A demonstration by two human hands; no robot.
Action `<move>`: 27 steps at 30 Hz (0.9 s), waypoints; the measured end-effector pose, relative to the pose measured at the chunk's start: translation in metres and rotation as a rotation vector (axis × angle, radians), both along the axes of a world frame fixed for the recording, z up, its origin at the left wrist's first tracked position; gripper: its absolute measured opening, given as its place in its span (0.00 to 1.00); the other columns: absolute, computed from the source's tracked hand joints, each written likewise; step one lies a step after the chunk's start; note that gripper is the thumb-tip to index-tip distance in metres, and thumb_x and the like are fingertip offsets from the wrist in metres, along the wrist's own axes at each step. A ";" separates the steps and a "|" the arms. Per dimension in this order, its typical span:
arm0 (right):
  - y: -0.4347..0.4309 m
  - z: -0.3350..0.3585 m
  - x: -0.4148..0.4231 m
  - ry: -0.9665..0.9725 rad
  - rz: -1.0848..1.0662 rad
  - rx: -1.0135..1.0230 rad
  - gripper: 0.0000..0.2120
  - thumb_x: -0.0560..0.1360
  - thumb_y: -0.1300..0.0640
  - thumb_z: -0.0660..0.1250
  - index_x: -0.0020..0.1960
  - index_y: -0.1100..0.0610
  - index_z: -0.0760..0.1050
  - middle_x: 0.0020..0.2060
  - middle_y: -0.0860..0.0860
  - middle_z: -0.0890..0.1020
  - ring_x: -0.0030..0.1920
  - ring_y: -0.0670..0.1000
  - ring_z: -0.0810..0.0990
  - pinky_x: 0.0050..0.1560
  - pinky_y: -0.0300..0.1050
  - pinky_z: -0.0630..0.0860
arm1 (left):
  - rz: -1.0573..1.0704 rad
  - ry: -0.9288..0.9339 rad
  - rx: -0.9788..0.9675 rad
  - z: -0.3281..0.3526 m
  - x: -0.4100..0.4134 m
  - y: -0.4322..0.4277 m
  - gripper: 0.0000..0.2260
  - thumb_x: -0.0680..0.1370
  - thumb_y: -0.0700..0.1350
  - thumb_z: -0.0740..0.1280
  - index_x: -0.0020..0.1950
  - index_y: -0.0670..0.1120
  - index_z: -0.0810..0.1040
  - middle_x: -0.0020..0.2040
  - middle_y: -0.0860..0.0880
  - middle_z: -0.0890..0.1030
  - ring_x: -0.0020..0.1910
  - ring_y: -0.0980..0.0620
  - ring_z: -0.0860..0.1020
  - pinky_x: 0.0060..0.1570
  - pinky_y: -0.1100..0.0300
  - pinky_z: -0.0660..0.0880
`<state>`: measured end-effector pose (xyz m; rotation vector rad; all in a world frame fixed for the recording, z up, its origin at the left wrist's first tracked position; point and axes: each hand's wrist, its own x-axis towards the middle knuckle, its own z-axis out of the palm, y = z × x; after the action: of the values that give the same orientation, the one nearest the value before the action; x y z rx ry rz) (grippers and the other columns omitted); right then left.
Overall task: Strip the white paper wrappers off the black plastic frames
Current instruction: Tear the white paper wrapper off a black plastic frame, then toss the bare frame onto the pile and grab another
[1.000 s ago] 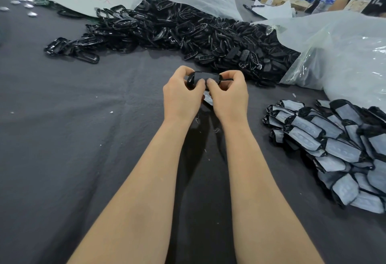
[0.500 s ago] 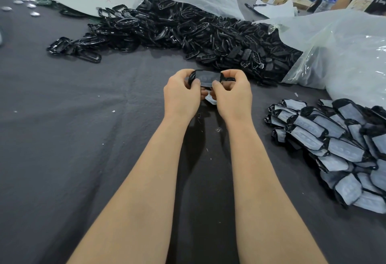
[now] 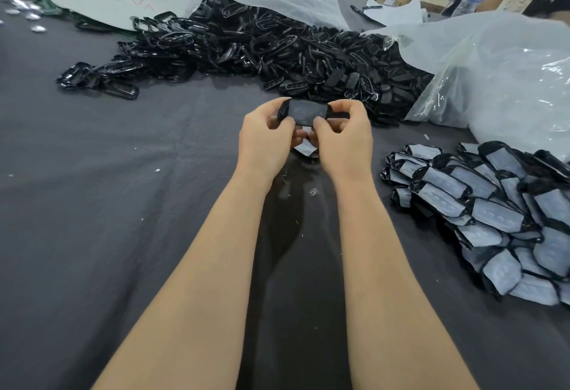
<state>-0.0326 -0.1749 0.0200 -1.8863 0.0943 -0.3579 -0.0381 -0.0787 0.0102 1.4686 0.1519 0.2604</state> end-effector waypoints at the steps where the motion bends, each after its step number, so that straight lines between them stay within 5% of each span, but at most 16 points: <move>1: -0.006 0.002 -0.002 -0.010 -0.019 0.005 0.11 0.75 0.64 0.65 0.53 0.51 0.68 0.35 0.48 0.78 0.45 0.55 0.82 0.54 0.55 0.78 | -0.021 -0.005 0.009 0.003 0.000 -0.006 0.14 0.78 0.34 0.60 0.48 0.52 0.77 0.36 0.52 0.83 0.34 0.58 0.82 0.40 0.63 0.79; 5: -0.038 0.012 -0.009 -0.055 -0.150 -0.079 0.08 0.75 0.61 0.65 0.52 0.53 0.70 0.37 0.51 0.80 0.45 0.54 0.82 0.54 0.52 0.77 | -0.094 -0.015 0.197 0.016 0.004 -0.042 0.12 0.79 0.45 0.64 0.62 0.46 0.77 0.49 0.46 0.83 0.48 0.48 0.83 0.55 0.49 0.78; 10: -0.097 0.023 -0.022 -0.073 -0.426 -0.314 0.06 0.78 0.57 0.64 0.52 0.58 0.73 0.36 0.45 0.75 0.45 0.50 0.76 0.42 0.35 0.64 | -0.134 -0.057 0.467 0.031 0.006 -0.105 0.14 0.80 0.45 0.62 0.66 0.45 0.76 0.58 0.48 0.81 0.58 0.50 0.77 0.51 0.65 0.69; 14: -0.136 0.027 -0.034 0.060 -0.593 -0.436 0.08 0.78 0.54 0.63 0.54 0.57 0.73 0.49 0.51 0.80 0.56 0.56 0.76 0.53 0.45 0.67 | -0.217 -0.011 0.547 0.030 0.002 -0.152 0.13 0.80 0.45 0.63 0.64 0.47 0.75 0.57 0.49 0.80 0.59 0.49 0.75 0.60 0.57 0.69; 17: -0.152 0.023 -0.041 0.234 -0.647 -0.503 0.08 0.78 0.52 0.62 0.55 0.53 0.74 0.57 0.52 0.79 0.63 0.57 0.71 0.61 0.51 0.64 | -0.237 0.014 0.712 0.021 0.002 -0.173 0.09 0.80 0.47 0.62 0.59 0.49 0.73 0.50 0.54 0.77 0.57 0.48 0.74 0.57 0.53 0.63; 21: -0.158 0.017 -0.040 0.337 -0.632 -0.545 0.11 0.77 0.55 0.62 0.58 0.51 0.76 0.61 0.53 0.75 0.65 0.58 0.67 0.63 0.52 0.64 | -0.260 0.082 0.974 0.013 0.006 -0.181 0.12 0.78 0.51 0.63 0.61 0.52 0.74 0.61 0.48 0.74 0.63 0.44 0.69 0.60 0.50 0.61; 24: -0.155 0.023 -0.036 0.205 -0.679 -0.558 0.13 0.77 0.59 0.60 0.59 0.50 0.77 0.60 0.53 0.76 0.63 0.57 0.69 0.61 0.51 0.65 | -0.314 0.132 0.937 0.015 0.014 -0.177 0.16 0.76 0.51 0.64 0.64 0.53 0.72 0.65 0.48 0.70 0.66 0.44 0.66 0.63 0.50 0.61; 27: -0.153 0.034 -0.013 0.124 -0.571 -0.473 0.16 0.77 0.64 0.57 0.61 0.56 0.76 0.59 0.53 0.79 0.62 0.55 0.73 0.59 0.44 0.67 | -0.323 0.135 0.676 0.020 0.023 -0.168 0.14 0.76 0.46 0.62 0.62 0.51 0.74 0.64 0.48 0.73 0.62 0.44 0.72 0.63 0.48 0.70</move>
<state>-0.0456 -0.3281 0.0542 -2.3301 0.6921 -0.6954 -0.0151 -0.2466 0.0304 2.1527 -0.0777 -0.0649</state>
